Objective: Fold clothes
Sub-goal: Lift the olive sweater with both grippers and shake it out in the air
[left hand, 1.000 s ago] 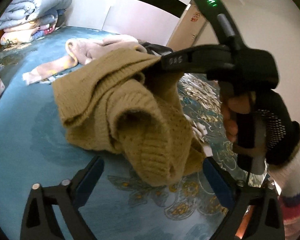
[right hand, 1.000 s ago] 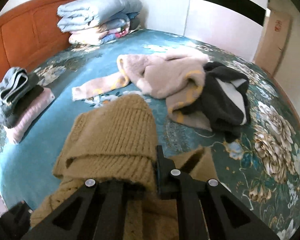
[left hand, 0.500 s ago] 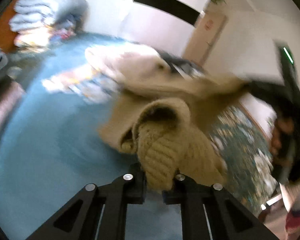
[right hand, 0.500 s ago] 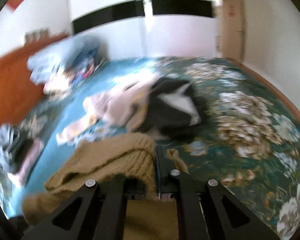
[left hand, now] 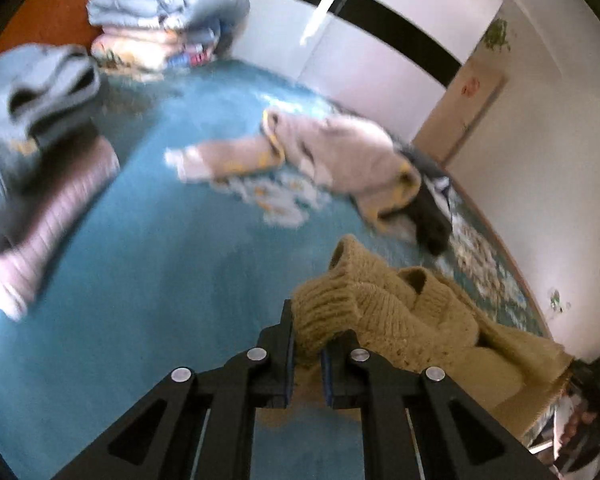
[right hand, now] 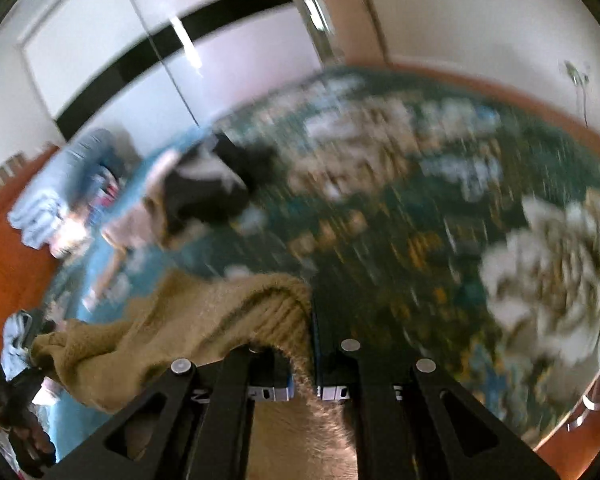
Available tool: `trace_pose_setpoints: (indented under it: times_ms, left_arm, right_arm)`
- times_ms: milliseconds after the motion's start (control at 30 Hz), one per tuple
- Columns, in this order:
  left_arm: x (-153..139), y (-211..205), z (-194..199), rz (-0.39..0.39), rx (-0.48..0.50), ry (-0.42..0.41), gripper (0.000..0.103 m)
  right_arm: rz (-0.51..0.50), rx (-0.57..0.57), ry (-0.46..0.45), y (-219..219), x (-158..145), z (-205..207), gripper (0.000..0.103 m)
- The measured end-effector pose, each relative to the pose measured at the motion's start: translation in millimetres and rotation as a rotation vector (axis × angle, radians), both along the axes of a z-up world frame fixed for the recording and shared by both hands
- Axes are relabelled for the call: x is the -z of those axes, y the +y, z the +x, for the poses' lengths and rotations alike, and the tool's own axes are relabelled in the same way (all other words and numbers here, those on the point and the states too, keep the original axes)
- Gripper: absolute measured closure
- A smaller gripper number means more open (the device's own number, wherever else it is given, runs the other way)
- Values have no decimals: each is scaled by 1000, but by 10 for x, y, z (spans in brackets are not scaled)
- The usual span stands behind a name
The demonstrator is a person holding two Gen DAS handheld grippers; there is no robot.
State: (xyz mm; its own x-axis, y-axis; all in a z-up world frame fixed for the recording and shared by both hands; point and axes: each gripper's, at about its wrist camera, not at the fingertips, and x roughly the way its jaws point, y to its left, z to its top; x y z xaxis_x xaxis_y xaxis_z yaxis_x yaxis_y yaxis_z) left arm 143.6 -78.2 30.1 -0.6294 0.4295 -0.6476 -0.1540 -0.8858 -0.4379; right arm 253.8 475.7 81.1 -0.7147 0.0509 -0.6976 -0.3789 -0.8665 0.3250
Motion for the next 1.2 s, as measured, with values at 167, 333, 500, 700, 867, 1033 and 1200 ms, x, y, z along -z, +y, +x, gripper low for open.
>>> trace_pose_setpoints:
  times_ms: [167, 333, 500, 700, 867, 1033, 1200]
  left_arm:
    - [72, 85, 150, -37, 36, -6, 92]
    - [104, 29, 146, -12, 48, -6, 92]
    - [139, 20, 133, -2, 62, 0, 92]
    - [212, 18, 67, 12, 82, -8, 89]
    - [225, -44, 76, 36, 127, -8, 88]
    - [219, -58, 164, -3, 194, 27, 58]
    - [266, -11, 256, -56, 285, 67, 46]
  right_arm:
    - [-36, -11, -48, 57, 123, 115, 94]
    - [61, -50, -85, -52, -98, 285, 67]
    - [168, -86, -54, -174, -580, 481, 63]
    - [239, -278, -69, -723, -761, -403, 54]
    - [255, -493, -249, -1479, -105, -1712, 54]
    - [351, -562, -424, -1859, 470, -2499, 54]
    - [395, -616, -531, -1944, 814, -2827, 54]
